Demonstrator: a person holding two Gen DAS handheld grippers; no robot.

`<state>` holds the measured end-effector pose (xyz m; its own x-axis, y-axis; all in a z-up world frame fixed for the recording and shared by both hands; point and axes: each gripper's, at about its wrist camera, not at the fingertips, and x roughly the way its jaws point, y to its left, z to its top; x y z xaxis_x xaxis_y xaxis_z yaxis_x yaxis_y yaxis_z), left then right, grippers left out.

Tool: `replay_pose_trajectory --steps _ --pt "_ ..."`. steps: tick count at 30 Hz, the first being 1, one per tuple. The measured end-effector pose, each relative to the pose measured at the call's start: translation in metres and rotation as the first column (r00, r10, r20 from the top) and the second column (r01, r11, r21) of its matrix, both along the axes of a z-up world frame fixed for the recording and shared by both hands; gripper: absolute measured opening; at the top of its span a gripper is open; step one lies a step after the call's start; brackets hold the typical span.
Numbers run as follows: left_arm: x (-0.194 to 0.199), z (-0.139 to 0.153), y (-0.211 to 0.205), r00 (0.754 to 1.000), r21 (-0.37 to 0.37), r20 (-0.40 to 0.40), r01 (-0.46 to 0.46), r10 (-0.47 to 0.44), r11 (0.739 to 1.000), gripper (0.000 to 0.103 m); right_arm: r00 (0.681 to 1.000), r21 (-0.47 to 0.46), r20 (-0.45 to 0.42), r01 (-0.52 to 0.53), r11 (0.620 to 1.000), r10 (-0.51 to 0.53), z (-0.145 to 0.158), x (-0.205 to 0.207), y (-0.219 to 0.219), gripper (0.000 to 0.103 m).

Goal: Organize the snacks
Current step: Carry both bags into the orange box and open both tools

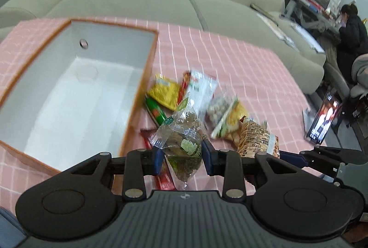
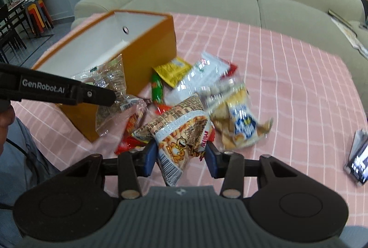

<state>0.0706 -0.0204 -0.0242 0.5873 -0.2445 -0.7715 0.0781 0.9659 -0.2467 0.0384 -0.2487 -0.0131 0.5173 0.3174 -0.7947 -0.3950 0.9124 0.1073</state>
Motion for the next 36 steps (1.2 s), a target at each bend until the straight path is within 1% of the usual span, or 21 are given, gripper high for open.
replay_pose_trajectory --steps 4,7,12,15,17,20,23,25,28,31,36 --pt "0.0 0.02 0.016 1.0 0.009 0.028 -0.003 0.003 1.0 0.038 0.999 0.037 0.033 -0.034 0.999 0.033 0.019 0.009 0.014 0.042" --pt "0.002 0.031 0.032 0.999 0.033 0.032 -0.008 0.007 0.999 0.038 0.995 0.051 0.065 -0.082 0.995 0.078 0.033 0.018 0.032 0.042" --pt "0.013 0.046 0.059 1.0 0.127 0.005 -0.005 0.004 0.992 0.038 0.976 0.059 0.101 -0.198 0.979 0.191 0.051 0.034 0.074 0.042" --pt "0.022 0.051 0.076 1.0 0.179 -0.013 -0.002 0.005 0.984 0.038 0.956 0.029 0.119 -0.274 0.961 0.269 0.055 0.045 0.105 0.042" --pt "0.03 0.05 0.087 0.999 0.206 -0.041 -0.003 0.012 0.979 0.038 0.942 0.009 0.118 -0.318 0.948 0.314 0.056 0.052 0.125 0.042" --pt "0.04 0.043 0.1 0.996 0.234 -0.085 0.011 0.01 0.972 0.038 0.914 -0.029 0.118 -0.387 0.922 0.387 0.055 0.063 0.155 0.042" --pt "0.05 0.031 0.112 0.989 0.243 -0.144 0.023 0.013 0.97 0.038 0.878 -0.096 0.109 -0.457 0.884 0.466 0.047 0.072 0.183 0.042" --pt "0.055 0.023 0.117 0.984 0.253 -0.178 0.034 0.012 0.967 0.038 0.853 -0.136 0.091 -0.5 0.855 0.514 0.039 0.077 0.199 0.042" --pt "0.067 0.009 0.119 0.971 0.275 -0.237 0.084 -0.017 0.958 0.038 0.826 -0.182 0.049 -0.546 0.818 0.562 0.028 0.084 0.219 0.042" --pt "0.078 -0.009 0.121 0.954 0.282 -0.297 0.119 -0.031 0.952 0.038 0.813 -0.207 -0.001 -0.57 0.795 0.582 0.013 0.094 0.234 0.042" --pt "0.091 -0.03 0.126 0.932 0.294 -0.36 0.14 -0.026 0.945 0.038 0.803 -0.207 -0.085 -0.593 0.778 0.59 -0.011 0.108 0.249 0.042"
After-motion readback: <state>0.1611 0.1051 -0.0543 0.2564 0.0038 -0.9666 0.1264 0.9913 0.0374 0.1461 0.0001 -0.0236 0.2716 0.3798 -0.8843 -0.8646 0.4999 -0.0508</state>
